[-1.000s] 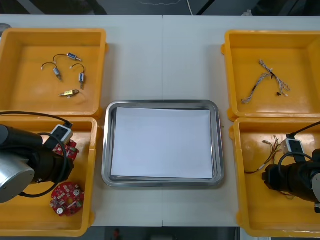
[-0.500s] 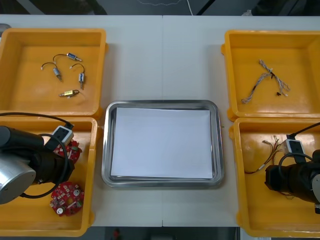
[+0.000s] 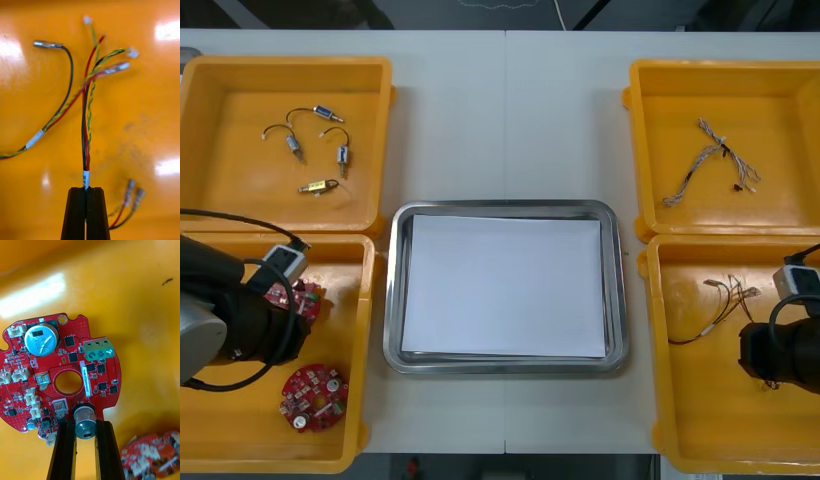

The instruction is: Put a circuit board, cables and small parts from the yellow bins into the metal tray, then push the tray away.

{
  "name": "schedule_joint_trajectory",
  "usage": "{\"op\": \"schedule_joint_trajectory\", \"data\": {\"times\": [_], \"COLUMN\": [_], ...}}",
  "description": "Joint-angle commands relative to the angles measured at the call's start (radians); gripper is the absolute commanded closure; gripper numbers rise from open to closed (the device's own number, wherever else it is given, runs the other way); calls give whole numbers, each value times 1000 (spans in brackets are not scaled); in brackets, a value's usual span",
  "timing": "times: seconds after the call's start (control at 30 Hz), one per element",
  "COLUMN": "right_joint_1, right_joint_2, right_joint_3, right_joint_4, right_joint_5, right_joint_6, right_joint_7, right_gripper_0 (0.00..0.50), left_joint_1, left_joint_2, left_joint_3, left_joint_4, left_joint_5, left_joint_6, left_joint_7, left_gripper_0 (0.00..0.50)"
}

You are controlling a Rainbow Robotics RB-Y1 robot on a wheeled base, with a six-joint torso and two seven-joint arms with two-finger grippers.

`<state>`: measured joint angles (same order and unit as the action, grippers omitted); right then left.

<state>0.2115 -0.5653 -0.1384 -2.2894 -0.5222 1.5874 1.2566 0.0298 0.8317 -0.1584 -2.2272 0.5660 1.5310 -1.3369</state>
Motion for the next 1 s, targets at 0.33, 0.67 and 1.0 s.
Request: {"op": "schedule_joint_trajectory", "data": {"times": [0.33, 0.67, 1.0], "right_joint_1": [-106, -181, -313], "right_joint_2": [-82, -211, -309], "right_joint_3": [-228, -233, -234], "right_joint_4": [-208, -243, -248], "right_joint_5": [-232, -371, -518], "right_joint_6": [278, 315, 332], "right_joint_7": [63, 56, 63], "right_gripper_0": [500, 500, 500], "left_joint_1": [-77, -191, -366], "left_joint_2": [-16, -16, -17], "left_joint_3": [230, 255, 71], "left_joint_4": [-200, -235, -243], "left_joint_5": [167, 316, 344], "left_joint_6": [285, 389, 389], "left_joint_7": [25, 47, 94], "left_gripper_0": [500, 500, 500]}}
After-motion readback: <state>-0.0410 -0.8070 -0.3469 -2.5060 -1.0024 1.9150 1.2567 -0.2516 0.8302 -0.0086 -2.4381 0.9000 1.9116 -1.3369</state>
